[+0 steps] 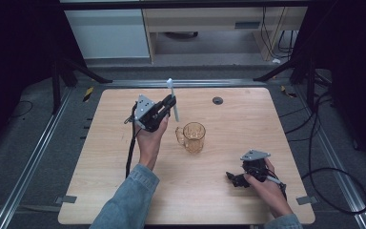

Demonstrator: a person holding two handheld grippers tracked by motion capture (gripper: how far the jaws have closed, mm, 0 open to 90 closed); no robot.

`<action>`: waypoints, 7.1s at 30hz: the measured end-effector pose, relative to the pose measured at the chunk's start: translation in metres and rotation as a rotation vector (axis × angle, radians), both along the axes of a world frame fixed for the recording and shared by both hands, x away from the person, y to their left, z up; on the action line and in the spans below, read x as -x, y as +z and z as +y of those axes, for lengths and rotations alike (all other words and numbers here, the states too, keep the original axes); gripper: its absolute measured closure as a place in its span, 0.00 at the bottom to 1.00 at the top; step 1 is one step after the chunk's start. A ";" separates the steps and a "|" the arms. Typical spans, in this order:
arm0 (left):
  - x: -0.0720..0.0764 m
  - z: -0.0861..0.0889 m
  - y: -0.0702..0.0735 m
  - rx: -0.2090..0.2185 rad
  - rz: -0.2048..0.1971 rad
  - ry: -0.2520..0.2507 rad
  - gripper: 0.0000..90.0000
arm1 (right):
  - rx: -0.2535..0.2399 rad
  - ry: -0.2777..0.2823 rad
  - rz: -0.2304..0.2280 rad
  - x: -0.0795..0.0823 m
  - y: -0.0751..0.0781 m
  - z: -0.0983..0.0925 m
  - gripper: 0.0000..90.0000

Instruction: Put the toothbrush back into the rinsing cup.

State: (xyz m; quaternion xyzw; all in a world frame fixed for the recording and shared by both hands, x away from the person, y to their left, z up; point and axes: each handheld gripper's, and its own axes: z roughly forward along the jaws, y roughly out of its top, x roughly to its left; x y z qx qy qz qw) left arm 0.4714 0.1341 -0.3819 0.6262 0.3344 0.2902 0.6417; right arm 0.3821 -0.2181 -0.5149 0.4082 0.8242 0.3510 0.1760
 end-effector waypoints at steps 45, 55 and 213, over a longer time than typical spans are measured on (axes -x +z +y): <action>0.008 -0.009 -0.031 -0.027 0.036 -0.032 0.88 | 0.002 0.003 -0.003 0.000 0.000 0.000 0.00; 0.007 -0.011 -0.040 -0.027 0.055 -0.034 0.88 | 0.001 0.003 -0.002 0.000 0.000 0.000 0.00; 0.023 0.115 -0.093 -0.472 0.564 0.153 0.11 | 0.001 0.004 -0.002 0.000 0.000 0.000 0.00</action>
